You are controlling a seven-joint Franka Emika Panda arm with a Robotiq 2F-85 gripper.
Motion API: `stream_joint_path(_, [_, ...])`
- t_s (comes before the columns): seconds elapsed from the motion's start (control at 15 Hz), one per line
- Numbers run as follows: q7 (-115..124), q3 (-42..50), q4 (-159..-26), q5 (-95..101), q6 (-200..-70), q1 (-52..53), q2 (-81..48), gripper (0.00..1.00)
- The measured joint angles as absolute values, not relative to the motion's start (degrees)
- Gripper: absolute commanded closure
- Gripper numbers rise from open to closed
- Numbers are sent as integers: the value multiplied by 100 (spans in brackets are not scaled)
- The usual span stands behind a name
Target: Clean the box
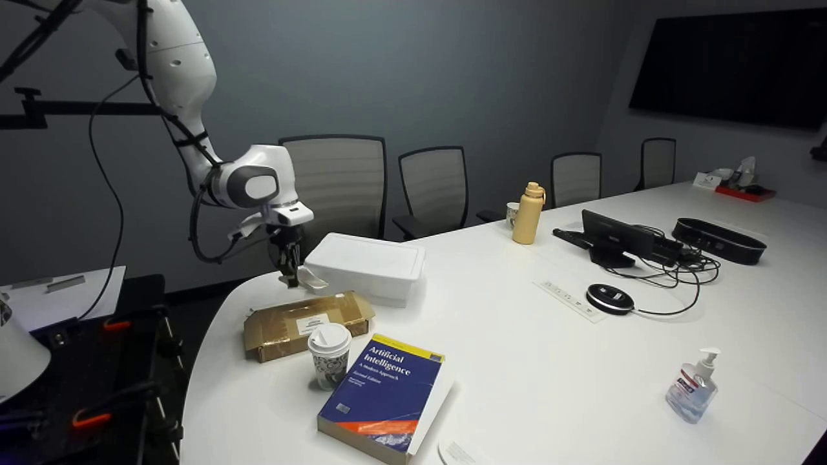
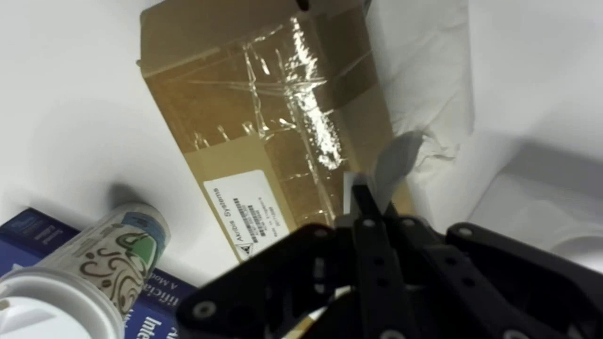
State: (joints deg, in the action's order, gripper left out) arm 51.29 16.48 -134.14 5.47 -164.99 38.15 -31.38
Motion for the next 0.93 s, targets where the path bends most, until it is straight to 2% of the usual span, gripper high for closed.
stream_joint_path(0.53, [3839, -181, -13621, 3, -16499, 2436, -2769, 100])
stream_joint_path(0.93, [3527, -399, -13615, -154, -16758, 2386, -3239, 100])
